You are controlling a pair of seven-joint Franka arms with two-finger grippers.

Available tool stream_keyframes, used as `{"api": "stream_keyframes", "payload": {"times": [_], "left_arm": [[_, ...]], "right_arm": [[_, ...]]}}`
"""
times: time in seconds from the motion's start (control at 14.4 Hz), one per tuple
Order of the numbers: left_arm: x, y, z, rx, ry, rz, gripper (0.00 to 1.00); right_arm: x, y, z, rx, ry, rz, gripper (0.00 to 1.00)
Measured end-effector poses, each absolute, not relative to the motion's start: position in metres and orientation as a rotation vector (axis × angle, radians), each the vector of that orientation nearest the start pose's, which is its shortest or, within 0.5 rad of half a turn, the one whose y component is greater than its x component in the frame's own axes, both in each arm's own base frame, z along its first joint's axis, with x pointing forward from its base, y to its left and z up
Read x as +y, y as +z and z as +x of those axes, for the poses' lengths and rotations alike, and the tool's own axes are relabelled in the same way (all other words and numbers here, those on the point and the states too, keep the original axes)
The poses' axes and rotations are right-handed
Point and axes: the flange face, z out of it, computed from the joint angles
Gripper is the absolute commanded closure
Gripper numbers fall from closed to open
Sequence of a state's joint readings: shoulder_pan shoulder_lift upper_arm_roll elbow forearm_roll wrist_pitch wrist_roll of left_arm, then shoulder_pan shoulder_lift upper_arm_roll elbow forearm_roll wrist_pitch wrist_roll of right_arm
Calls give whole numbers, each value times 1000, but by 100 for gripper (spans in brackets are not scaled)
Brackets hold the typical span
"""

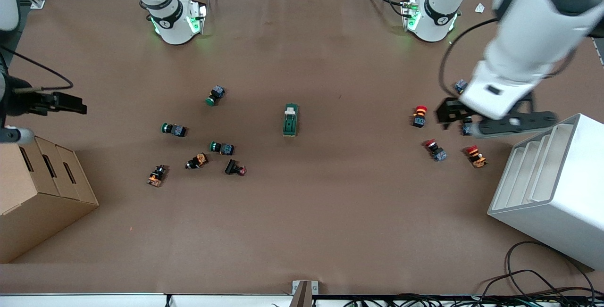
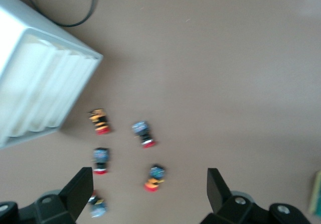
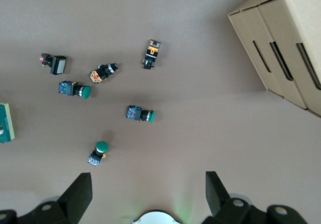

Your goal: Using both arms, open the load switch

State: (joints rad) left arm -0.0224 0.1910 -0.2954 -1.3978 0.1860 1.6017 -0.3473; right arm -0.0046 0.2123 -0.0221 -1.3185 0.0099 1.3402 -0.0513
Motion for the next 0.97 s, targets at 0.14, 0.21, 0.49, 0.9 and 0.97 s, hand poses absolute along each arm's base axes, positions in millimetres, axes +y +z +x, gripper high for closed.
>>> {"api": "stream_keyframes", "payload": {"times": [0.14, 0.21, 0.49, 0.9, 0.97], "left_arm": [[-113, 616, 593, 15, -69, -3060, 0], [-93, 622, 589, 27, -57, -3081, 0], [-36, 630, 562, 35, -17, -3152, 0], [-76, 632, 543, 148, 23, -3148, 0], [-82, 631, 542, 164, 25, -3147, 0]], "right_arm": [[-14, 617, 584, -36, 263, -3126, 0], [-17, 622, 579, -27, 255, -3128, 0], [-27, 633, 568, 0, 235, -3151, 0], [-33, 649, 543, 17, 226, -3150, 0], [-33, 651, 537, 17, 222, -3149, 0]]}}
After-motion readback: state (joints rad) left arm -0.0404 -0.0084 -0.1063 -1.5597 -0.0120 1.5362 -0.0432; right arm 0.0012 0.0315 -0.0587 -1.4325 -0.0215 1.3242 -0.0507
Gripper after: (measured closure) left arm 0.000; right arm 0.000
